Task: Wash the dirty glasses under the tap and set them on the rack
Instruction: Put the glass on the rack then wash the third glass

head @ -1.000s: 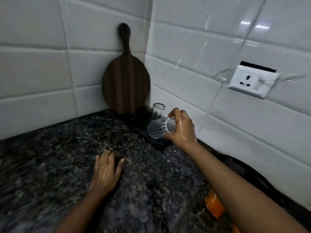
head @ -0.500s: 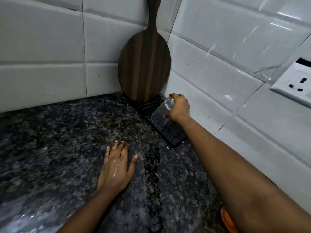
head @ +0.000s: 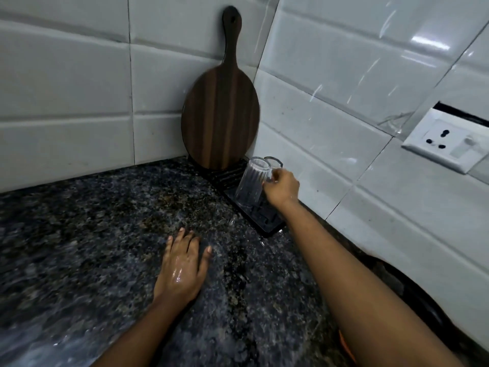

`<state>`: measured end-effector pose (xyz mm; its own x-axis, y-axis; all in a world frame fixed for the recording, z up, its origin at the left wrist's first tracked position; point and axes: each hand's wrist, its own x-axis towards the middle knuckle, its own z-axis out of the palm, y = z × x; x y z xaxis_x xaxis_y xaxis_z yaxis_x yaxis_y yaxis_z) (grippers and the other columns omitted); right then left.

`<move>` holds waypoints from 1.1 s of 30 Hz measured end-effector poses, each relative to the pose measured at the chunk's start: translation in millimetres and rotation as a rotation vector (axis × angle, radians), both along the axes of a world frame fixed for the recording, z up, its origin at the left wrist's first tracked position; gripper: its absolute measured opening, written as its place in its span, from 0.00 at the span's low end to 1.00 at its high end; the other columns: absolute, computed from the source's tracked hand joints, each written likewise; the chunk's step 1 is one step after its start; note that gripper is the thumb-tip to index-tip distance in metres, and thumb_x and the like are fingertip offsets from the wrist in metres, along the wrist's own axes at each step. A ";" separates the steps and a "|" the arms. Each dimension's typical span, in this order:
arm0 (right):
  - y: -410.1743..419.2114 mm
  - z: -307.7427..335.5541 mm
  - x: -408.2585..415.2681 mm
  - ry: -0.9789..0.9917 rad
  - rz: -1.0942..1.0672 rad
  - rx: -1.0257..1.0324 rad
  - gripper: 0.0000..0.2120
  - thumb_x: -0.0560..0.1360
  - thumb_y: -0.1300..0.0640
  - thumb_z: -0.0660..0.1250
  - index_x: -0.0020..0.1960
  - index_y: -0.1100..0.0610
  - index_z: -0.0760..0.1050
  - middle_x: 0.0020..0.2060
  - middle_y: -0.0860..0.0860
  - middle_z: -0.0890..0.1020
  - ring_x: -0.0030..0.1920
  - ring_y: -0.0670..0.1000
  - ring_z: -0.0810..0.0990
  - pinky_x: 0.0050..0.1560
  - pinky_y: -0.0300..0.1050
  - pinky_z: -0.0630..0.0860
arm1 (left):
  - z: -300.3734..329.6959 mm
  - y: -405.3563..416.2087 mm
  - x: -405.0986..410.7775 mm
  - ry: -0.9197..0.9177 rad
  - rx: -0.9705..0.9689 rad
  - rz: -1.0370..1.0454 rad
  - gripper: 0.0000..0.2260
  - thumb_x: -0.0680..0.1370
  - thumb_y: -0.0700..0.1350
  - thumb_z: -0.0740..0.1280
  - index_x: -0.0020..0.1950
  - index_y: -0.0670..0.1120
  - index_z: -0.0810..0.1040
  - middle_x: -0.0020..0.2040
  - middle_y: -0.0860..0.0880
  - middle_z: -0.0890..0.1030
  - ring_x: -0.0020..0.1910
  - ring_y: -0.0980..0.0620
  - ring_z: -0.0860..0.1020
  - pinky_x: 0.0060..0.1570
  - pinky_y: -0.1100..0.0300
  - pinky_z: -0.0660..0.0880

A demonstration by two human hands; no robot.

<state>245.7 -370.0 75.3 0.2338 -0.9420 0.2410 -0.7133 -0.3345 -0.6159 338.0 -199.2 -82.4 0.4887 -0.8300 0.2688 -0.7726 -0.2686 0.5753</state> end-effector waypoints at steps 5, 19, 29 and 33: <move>73.1 11.3 -70.4 -0.324 0.036 0.150 0.12 0.74 0.64 0.67 0.57 0.63 0.76 0.50 0.55 0.82 0.49 0.49 0.79 0.55 0.40 0.74 | 16.8 14.3 -1.3 0.047 -0.087 -0.081 0.29 0.79 0.59 0.43 0.56 0.43 0.77 0.58 0.45 0.80 0.68 0.47 0.70 0.70 0.54 0.57; 240.0 -7.8 -364.2 -0.476 -0.404 0.257 0.05 0.74 0.66 0.66 0.49 0.61 0.78 0.40 0.59 0.81 0.41 0.53 0.80 0.43 0.40 0.78 | 57.4 14.2 -222.4 0.302 -0.107 -0.781 0.43 0.70 0.60 0.69 0.76 0.56 0.46 0.76 0.52 0.56 0.74 0.51 0.57 0.69 0.54 0.62; 251.8 -38.2 -407.7 -0.474 -0.426 0.339 0.05 0.74 0.62 0.68 0.40 0.55 0.78 0.38 0.55 0.81 0.40 0.53 0.80 0.42 0.45 0.78 | 78.0 -31.8 -257.8 0.024 0.001 -0.672 0.22 0.72 0.50 0.71 0.61 0.41 0.74 0.51 0.39 0.82 0.50 0.41 0.79 0.46 0.53 0.73; 259.2 -50.3 -423.6 -0.408 -0.349 0.359 0.04 0.73 0.61 0.69 0.40 0.53 0.79 0.37 0.52 0.82 0.40 0.51 0.81 0.45 0.49 0.79 | 79.2 4.4 -250.3 0.068 -0.060 -0.522 0.17 0.71 0.50 0.72 0.51 0.39 0.76 0.38 0.42 0.81 0.39 0.43 0.80 0.34 0.57 0.68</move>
